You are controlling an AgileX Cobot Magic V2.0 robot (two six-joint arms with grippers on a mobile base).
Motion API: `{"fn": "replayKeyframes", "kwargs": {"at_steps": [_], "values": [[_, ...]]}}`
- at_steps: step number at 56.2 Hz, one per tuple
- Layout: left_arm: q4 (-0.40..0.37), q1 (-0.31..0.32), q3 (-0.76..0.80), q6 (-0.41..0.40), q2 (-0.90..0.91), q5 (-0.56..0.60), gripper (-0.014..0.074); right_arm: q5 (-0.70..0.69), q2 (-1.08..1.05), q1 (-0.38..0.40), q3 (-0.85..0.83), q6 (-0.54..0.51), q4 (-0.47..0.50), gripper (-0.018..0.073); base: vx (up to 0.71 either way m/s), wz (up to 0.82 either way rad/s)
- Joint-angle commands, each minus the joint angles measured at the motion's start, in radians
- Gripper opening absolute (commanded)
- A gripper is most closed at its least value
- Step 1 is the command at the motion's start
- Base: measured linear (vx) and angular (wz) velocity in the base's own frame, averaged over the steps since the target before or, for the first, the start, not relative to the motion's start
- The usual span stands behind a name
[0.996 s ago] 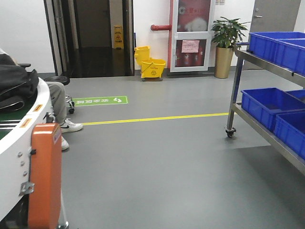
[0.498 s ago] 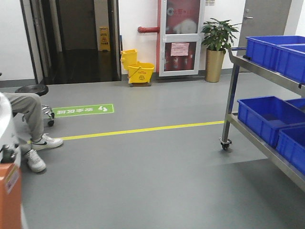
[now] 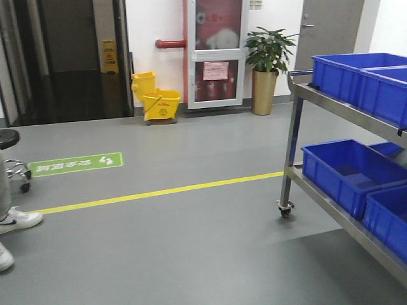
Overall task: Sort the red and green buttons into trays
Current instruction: 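Drive the base away from the table holding both buttons, then drive the base up to the shelf with green and red trays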
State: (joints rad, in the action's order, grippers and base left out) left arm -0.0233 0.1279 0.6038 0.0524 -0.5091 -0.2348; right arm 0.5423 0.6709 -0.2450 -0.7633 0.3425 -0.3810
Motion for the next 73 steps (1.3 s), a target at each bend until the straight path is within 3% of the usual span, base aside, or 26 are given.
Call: {"fn": "replayKeyframes", "kwargs": {"at_steps": [1,73], "values": [[-0.01,0.007,0.035,-0.003,-0.007,0.087,0.0003,-0.081,-0.003,-0.002,-0.029,-0.008,-0.026,-0.0009,0.5,-0.24],[-0.01,0.007,0.035,-0.003,-0.007,0.087,0.0003,-0.083,-0.003,-0.002,-0.029,-0.008,-0.026,-0.0009,0.45,-0.51]]}}
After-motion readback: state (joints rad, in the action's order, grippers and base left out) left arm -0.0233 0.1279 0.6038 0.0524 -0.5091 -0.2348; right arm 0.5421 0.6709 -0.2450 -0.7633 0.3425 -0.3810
